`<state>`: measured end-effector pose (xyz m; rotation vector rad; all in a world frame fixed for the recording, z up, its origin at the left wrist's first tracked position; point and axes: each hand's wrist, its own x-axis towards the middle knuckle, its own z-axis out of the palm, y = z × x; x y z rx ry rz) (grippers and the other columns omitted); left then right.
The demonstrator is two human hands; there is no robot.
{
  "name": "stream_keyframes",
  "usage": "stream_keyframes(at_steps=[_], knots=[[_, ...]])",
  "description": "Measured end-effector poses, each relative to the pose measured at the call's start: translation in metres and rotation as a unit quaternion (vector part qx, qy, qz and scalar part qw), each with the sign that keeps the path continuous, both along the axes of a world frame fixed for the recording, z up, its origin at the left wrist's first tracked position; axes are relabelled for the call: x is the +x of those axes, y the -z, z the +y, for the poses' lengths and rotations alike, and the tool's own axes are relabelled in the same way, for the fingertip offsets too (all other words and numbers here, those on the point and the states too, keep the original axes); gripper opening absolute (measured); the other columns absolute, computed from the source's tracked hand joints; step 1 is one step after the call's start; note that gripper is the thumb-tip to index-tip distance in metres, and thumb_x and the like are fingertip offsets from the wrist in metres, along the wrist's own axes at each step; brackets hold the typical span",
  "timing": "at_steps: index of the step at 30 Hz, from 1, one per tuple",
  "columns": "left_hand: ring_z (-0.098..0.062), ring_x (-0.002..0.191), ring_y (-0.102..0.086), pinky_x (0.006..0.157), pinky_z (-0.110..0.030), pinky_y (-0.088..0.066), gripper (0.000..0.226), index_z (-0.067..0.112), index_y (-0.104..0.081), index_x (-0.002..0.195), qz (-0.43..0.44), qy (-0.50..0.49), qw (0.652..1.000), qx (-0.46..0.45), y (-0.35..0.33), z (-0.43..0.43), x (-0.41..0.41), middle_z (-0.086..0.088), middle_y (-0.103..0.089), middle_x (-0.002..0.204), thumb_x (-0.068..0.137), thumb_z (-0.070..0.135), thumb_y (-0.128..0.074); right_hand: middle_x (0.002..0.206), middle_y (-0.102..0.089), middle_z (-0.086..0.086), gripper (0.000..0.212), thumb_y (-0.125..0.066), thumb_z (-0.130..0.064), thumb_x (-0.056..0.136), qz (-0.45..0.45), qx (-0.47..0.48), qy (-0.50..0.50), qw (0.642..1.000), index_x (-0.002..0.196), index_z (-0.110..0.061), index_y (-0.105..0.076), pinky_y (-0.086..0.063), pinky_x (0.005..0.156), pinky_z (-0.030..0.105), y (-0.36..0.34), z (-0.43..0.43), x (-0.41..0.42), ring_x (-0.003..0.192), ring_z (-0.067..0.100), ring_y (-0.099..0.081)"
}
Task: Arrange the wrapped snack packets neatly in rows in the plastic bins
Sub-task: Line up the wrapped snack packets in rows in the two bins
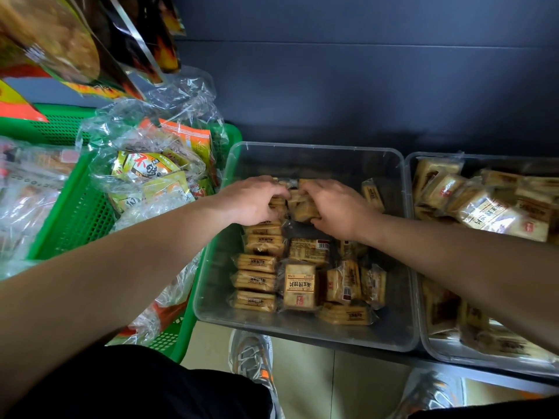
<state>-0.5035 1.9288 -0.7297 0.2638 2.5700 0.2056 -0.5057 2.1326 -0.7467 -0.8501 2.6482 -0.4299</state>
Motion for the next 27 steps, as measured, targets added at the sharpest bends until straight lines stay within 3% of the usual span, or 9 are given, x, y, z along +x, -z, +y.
stream_keyframes(at_steps=[3, 5, 9, 12, 16, 19, 24, 27], knots=[[-0.022, 0.132, -0.048, 0.105, -0.039, -0.043, 0.05, 0.043, -0.051, 0.141, 0.012, -0.001, 1.0, 0.011, 0.001, 0.0, 0.002, 0.005, -0.048, 0.142, 0.093, 0.043, -0.067, 0.123, -0.058, 0.003, 0.043, -0.073, -0.02, 0.085, 0.033, 0.023, -0.005, 0.999, 0.118, -0.024, -0.045, -0.051, 0.092, 0.04, 0.003, -0.001, -0.003, 0.115, 0.025, -0.057], [-0.021, 0.129, -0.048, 0.103, -0.039, -0.044, 0.049, 0.043, -0.053, 0.139, 0.022, -0.007, 0.999, 0.022, 0.002, 0.0, 0.003, 0.006, -0.048, 0.136, 0.092, 0.042, -0.069, 0.12, -0.058, 0.001, 0.039, -0.074, -0.021, 0.084, 0.039, 0.025, -0.013, 0.999, 0.114, -0.025, -0.048, -0.051, 0.09, 0.039, 0.004, -0.001, -0.005, 0.114, 0.024, -0.056], [-0.016, 0.122, -0.043, 0.097, -0.032, -0.038, 0.046, 0.04, -0.059, 0.132, 0.048, -0.019, 0.997, 0.06, 0.003, 0.001, 0.003, 0.009, -0.041, 0.125, 0.089, 0.037, -0.073, 0.127, -0.053, 0.002, 0.05, -0.076, -0.025, 0.086, 0.057, 0.032, -0.023, 0.998, 0.132, -0.029, -0.055, -0.05, 0.095, 0.04, 0.007, 0.0, -0.005, 0.119, 0.025, -0.054], [-0.017, 0.118, -0.048, 0.098, -0.033, -0.041, 0.04, 0.039, -0.063, 0.125, 0.041, -0.032, 0.993, 0.107, 0.004, 0.005, 0.005, 0.006, -0.047, 0.124, 0.088, 0.032, -0.074, 0.115, -0.064, 0.002, 0.05, -0.076, -0.026, 0.087, 0.044, 0.026, -0.003, 0.999, 0.133, -0.024, -0.055, -0.053, 0.086, 0.038, 0.012, -0.003, -0.004, 0.109, 0.025, -0.063], [-0.02, 0.125, -0.05, 0.106, -0.034, -0.04, 0.039, 0.04, -0.063, 0.129, -0.001, 0.0, 0.996, 0.092, 0.015, 0.009, 0.009, 0.004, -0.049, 0.135, 0.091, 0.035, -0.071, 0.096, -0.07, -0.005, 0.025, -0.074, -0.032, 0.089, -0.013, 0.002, 0.037, 0.999, 0.111, -0.027, -0.064, -0.056, 0.084, 0.038, 0.003, 0.002, -0.007, 0.095, 0.018, -0.066], [-0.019, 0.128, -0.049, 0.107, -0.032, -0.037, 0.039, 0.039, -0.061, 0.133, 0.004, 0.015, 0.997, 0.073, 0.018, 0.009, 0.009, 0.008, -0.045, 0.131, 0.094, 0.036, -0.067, 0.096, -0.07, -0.011, 0.013, -0.072, -0.034, 0.091, -0.052, -0.006, 0.003, 0.999, 0.103, -0.032, -0.068, -0.055, 0.087, 0.036, -0.004, 0.016, -0.001, 0.093, 0.01, -0.062], [-0.017, 0.126, -0.048, 0.1, -0.027, -0.035, 0.036, 0.041, -0.062, 0.132, -0.004, 0.013, 0.997, 0.071, 0.015, 0.009, 0.007, 0.014, -0.038, 0.12, 0.096, 0.037, -0.065, 0.115, -0.066, -0.003, 0.038, -0.063, -0.051, 0.093, -0.076, 0.161, -0.114, 0.977, 0.127, -0.033, -0.062, -0.049, 0.093, 0.038, 0.011, 0.024, 0.016, 0.108, 0.019, -0.059], [-0.017, 0.123, -0.048, 0.094, -0.026, -0.035, 0.037, 0.041, -0.061, 0.133, -0.009, 0.011, 0.998, 0.067, 0.014, 0.01, 0.008, 0.01, -0.04, 0.121, 0.097, 0.037, -0.065, 0.119, -0.067, -0.003, 0.048, -0.064, -0.053, 0.092, -0.102, 0.168, -0.099, 0.976, 0.133, -0.03, -0.058, -0.052, 0.094, 0.041, 0.015, 0.017, 0.012, 0.11, 0.021, -0.061]])
